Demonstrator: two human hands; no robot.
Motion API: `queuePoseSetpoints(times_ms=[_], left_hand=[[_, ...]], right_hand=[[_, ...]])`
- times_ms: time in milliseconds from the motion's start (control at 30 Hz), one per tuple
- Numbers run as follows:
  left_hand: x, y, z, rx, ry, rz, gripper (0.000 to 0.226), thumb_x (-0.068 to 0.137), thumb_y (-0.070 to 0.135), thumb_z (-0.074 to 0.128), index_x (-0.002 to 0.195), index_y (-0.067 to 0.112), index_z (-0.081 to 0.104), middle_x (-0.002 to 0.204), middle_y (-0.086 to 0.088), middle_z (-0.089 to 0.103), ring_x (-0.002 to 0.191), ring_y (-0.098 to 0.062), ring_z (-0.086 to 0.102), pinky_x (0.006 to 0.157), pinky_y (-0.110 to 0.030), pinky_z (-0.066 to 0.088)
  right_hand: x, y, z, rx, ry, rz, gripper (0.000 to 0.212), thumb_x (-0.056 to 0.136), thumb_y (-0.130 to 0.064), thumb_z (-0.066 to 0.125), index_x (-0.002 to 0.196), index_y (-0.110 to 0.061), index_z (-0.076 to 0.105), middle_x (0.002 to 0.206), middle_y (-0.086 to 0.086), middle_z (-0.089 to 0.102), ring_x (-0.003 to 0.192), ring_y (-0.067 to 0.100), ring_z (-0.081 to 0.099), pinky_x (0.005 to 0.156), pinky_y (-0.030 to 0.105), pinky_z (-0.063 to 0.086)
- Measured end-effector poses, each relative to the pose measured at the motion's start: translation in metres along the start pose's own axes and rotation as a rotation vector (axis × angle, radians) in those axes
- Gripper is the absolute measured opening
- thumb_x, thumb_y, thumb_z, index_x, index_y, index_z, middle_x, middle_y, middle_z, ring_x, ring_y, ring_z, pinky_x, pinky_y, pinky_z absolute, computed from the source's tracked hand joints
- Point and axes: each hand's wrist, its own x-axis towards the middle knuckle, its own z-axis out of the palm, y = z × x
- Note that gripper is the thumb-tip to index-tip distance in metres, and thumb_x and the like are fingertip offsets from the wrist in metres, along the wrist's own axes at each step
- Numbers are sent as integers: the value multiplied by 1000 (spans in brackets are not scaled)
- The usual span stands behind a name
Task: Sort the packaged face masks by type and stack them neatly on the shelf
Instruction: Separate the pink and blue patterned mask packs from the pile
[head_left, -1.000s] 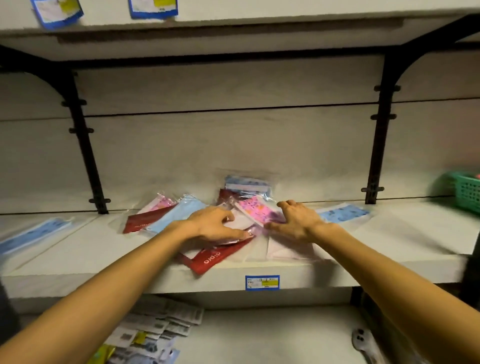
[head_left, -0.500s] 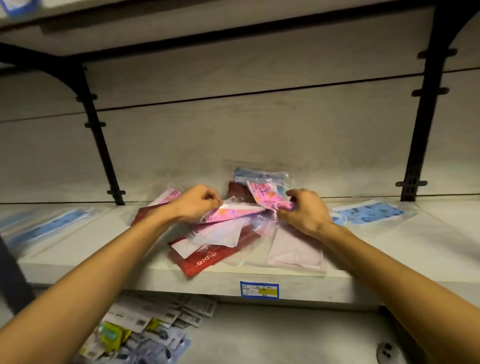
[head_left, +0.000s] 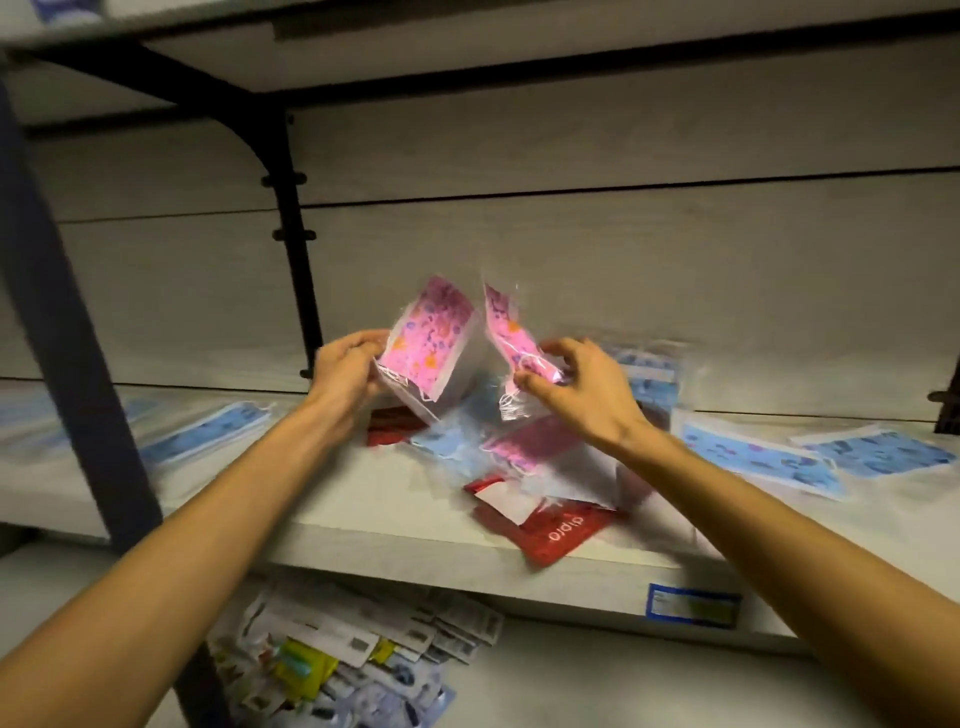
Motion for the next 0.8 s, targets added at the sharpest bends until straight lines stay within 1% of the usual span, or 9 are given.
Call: queuePoseSetpoints(times_ms=[100,267,333,400,467,567,700,733,800], left_hand=[[10,-8,-49,-83,69,-85,25,94,-3,54,111,4,71,91,-11,73,71,-18,71,58,-26,61],[21,-34,-111,119,61,-190,33,86,-11,53,108,1,73,91,-15,73,57,-15,70,55,-25,59],[25,-46,-125,272,52,-169,36,86,-10,50,111,2,73,96,-15,75,73,-22,73,66,-33,62],[27,-57,-136,478,74,-126,35,89,-3,53,115,7,74,109,-14,75,98,-30,71,90,-42,59],[24,-60,-146,664,106,-73,33,89,4,57,116,12,74,116,-10,74,109,-29,66,100,-38,53],[17,-55,-160,877,95,74,38,82,10,61,118,15,70,114,-7,73,109,-29,65,93,-35,52],[13,-47,-169,1041,71,174,42,85,21,65,127,16,62,121,-9,69,110,-33,63,84,-37,49],[14,-46,-168,1041,71,181,42,89,21,61,131,16,59,126,-10,67,112,-33,62,83,-36,46],[15,-46,-164,1000,77,190,45,94,19,53,139,17,53,139,-8,59,120,-31,58,88,-38,45]], right_hand=[[7,-36,46,41,-40,-4,52,88,-53,66,126,-18,64,126,5,68,112,24,63,93,39,50],[10,-82,111,123,-101,15,54,90,-48,67,131,-15,59,125,8,68,109,27,65,92,40,51],[10,-94,130,129,-134,16,48,90,-47,66,127,-16,61,121,6,70,104,25,66,89,37,52],[12,-103,147,111,-195,27,41,91,-46,64,121,-18,63,113,6,72,98,25,67,85,36,53],[16,-114,163,67,-254,20,38,92,-46,62,119,-18,64,108,7,73,99,28,67,85,39,53],[22,-129,182,-10,-313,1,39,91,-48,61,118,-20,66,109,7,72,101,29,65,85,39,52],[21,-138,201,-57,-448,2,62,83,-75,54,109,-20,68,106,6,72,92,26,67,84,40,55],[22,-138,204,-26,-469,6,68,84,-78,49,112,-19,68,110,7,72,95,26,67,87,42,55],[27,-134,208,10,-452,21,63,91,-69,48,125,-18,64,122,8,70,107,26,66,94,43,53]])
